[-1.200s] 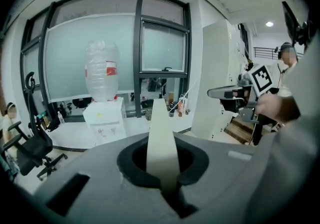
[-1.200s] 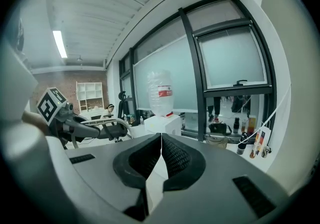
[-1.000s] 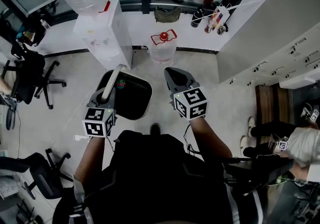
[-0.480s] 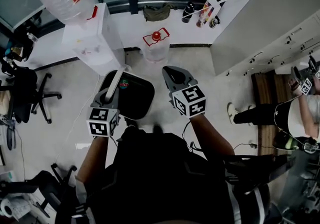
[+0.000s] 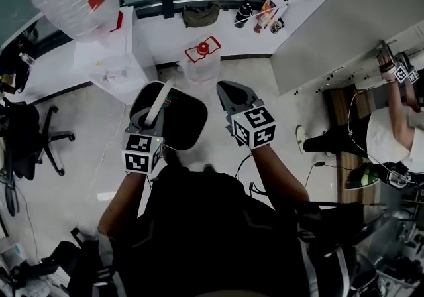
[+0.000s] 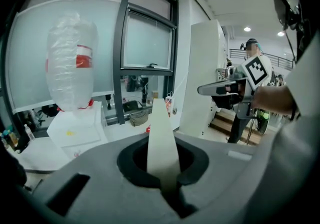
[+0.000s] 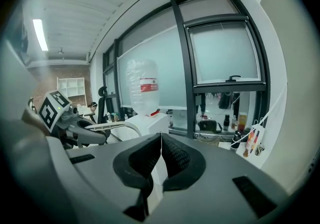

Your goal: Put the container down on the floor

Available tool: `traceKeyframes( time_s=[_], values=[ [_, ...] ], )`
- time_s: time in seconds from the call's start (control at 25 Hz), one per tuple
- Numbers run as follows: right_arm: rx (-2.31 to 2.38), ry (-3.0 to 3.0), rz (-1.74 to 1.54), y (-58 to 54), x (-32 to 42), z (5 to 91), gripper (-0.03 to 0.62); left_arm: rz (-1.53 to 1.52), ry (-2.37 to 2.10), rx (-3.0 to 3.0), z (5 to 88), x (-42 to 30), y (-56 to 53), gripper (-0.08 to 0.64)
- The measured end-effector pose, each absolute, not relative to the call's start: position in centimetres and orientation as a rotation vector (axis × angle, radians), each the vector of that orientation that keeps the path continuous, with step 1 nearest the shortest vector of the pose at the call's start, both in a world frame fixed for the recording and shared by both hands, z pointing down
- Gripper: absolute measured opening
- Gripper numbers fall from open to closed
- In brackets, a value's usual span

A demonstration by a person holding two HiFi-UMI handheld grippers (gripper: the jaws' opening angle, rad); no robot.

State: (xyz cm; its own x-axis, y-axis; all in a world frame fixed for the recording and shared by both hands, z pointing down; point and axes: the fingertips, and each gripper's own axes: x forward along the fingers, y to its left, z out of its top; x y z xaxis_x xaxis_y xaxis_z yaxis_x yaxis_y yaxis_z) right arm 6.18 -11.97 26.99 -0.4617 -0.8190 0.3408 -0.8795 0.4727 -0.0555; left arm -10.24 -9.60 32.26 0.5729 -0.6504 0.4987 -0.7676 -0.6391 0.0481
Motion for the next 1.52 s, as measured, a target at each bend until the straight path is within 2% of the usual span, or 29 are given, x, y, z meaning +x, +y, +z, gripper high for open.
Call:
traceKeyframes(
  time_s=[0.36, 0.84, 1.16, 1.52],
  values=[
    [1.539, -2.397, 0.366, -16.3, 4.4, 27.5, 0.009, 0.633, -1.118, 2.55, 33.2, -11.7, -14.4, 0.011],
    [1.498, -2.404, 0.398, -20.7, 5.0, 30.2, 0.009, 0.701, -0.997, 2.571, 36.8, -9.5, -19.0, 0.011],
    [1.427, -2.428, 0.515, -24.6, 8.5, 34.5, 0.009, 0.738, -1.04, 2.529, 41.2, -6.5, -22.0, 0.011],
    [1.322, -2.451, 0.538, -26.9, 7.9, 38.8, 0.009, 0.779, -0.977, 2.571, 46.7, -4.4, -23.0, 0.011]
  ],
)
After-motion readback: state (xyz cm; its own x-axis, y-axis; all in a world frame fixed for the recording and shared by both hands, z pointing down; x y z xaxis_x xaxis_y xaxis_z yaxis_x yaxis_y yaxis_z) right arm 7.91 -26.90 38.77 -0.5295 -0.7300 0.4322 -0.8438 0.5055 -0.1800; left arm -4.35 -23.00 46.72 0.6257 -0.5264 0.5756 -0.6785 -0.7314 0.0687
